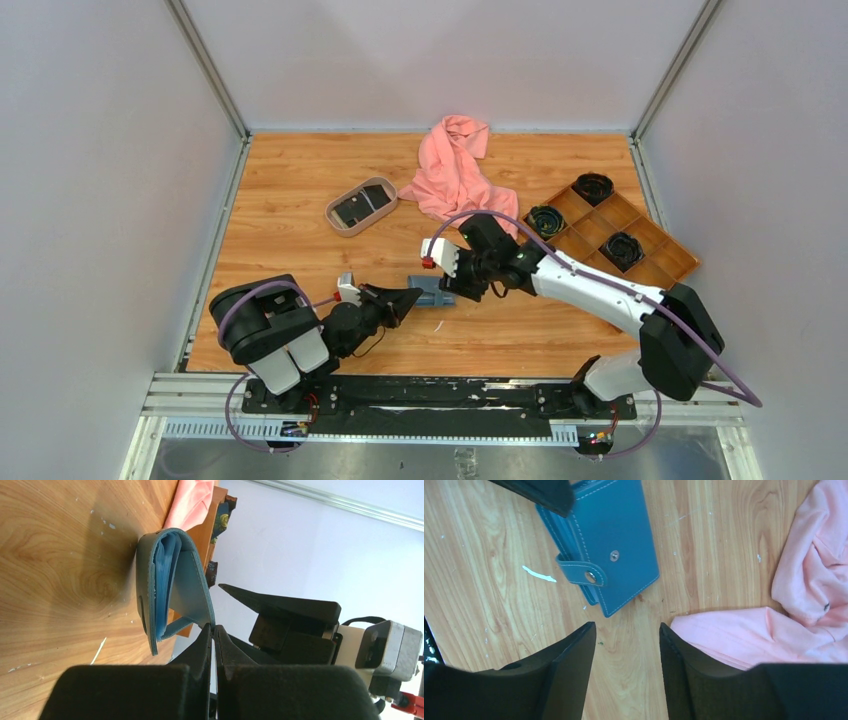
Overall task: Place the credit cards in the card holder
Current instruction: Open the card holder at the center of the board.
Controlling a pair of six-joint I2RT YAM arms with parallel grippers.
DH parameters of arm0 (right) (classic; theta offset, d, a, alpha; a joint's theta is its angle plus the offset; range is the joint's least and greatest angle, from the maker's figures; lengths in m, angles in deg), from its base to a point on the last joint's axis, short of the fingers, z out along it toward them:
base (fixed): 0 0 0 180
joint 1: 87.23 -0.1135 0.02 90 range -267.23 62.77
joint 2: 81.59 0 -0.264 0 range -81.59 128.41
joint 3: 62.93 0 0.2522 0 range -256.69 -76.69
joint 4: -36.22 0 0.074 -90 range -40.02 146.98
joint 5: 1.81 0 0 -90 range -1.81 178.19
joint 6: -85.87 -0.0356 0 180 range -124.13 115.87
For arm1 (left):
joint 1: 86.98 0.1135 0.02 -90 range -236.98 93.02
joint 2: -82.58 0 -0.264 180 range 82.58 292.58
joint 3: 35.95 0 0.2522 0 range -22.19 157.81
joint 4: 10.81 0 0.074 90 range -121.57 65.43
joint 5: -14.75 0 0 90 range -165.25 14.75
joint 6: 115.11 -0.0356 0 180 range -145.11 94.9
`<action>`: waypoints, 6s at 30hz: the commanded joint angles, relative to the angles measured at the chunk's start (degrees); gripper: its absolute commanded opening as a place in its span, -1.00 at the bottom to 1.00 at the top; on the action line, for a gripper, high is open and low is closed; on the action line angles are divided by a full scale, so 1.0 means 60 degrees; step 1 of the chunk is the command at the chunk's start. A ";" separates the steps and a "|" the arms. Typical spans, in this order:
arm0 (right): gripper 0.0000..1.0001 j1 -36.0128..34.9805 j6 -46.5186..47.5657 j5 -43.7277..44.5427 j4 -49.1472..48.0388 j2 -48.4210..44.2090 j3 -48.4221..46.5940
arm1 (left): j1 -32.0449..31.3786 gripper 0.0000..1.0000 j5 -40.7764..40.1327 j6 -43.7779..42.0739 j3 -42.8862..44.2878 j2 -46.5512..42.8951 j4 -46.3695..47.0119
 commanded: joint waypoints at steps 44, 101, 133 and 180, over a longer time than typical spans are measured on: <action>-0.99 -0.0102 -0.0397 -0.0096 -0.1485 -0.0548 0.0873 | -0.0707 -0.95 -0.0601 0.0095 -0.0494 -0.0823 0.0349; -0.16 0.3731 0.2019 -0.5024 0.2115 -0.2085 -0.0017 | -0.2845 0.67 -0.2787 -1.7648 0.7282 -0.1691 -1.6317; -0.16 0.3961 0.2020 -0.5451 0.2109 -0.2308 0.0053 | -0.2650 -1.00 -0.3614 -1.7541 0.8676 0.0548 -1.7147; 0.01 0.3917 0.0019 -0.7278 0.2029 0.1015 -0.0583 | 0.0932 -0.90 0.3438 -1.2943 0.6782 -0.0895 -1.3094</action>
